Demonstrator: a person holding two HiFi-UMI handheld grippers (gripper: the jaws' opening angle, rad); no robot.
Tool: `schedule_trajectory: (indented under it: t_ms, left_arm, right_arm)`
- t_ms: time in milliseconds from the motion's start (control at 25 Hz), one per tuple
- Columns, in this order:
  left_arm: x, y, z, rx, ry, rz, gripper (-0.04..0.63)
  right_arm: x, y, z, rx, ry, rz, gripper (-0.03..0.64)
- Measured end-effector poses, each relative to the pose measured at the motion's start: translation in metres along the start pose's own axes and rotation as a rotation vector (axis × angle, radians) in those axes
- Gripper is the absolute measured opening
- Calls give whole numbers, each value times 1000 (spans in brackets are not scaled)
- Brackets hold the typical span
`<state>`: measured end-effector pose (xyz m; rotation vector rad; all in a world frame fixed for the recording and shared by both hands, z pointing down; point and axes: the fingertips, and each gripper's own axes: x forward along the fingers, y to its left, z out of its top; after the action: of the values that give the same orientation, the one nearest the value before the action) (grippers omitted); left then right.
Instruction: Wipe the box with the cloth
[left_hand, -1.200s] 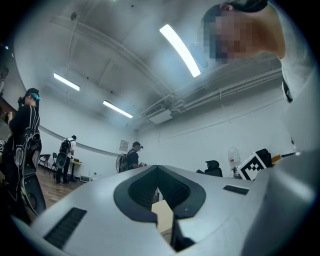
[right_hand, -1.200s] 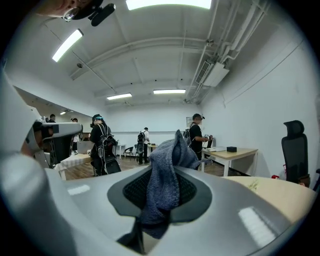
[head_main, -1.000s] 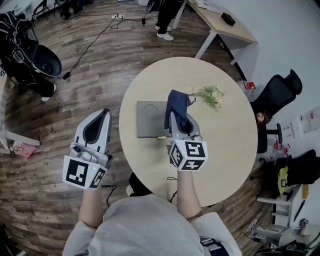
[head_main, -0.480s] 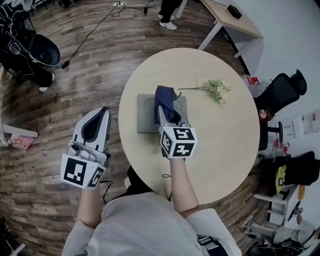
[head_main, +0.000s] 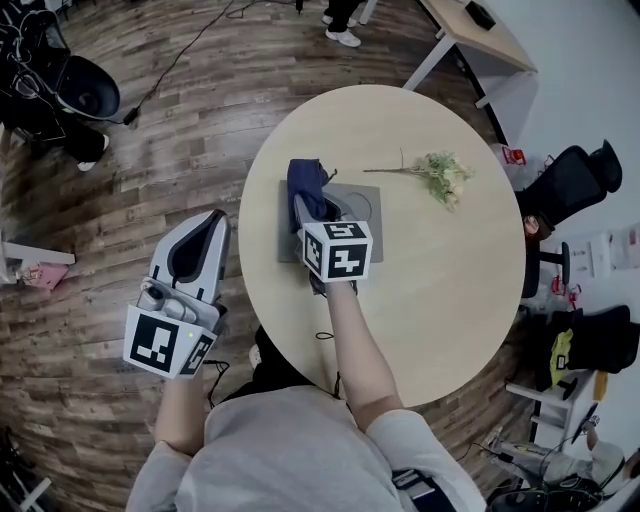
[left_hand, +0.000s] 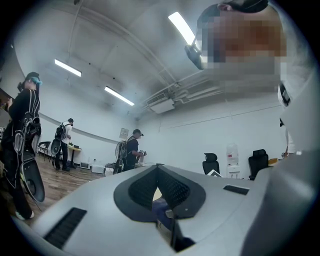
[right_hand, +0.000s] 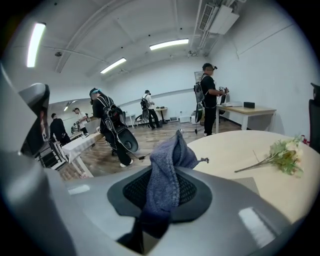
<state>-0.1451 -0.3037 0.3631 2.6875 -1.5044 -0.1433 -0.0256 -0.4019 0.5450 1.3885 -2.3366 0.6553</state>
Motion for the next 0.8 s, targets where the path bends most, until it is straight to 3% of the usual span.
schedule_trajectory:
  t_ms: [240, 440, 800]
  left_arm:
    - [-3, 3, -8, -6, 15, 16, 8]
    - [-7, 5, -14, -12, 29, 32, 8]
    - [-7, 3, -14, -9, 28, 32, 8]
  right_arm:
    - [35, 2, -29, 3, 115, 12, 86]
    - [58, -4, -51, -72, 210, -34, 89]
    - [57, -26, -55, -131, 235, -84, 83]
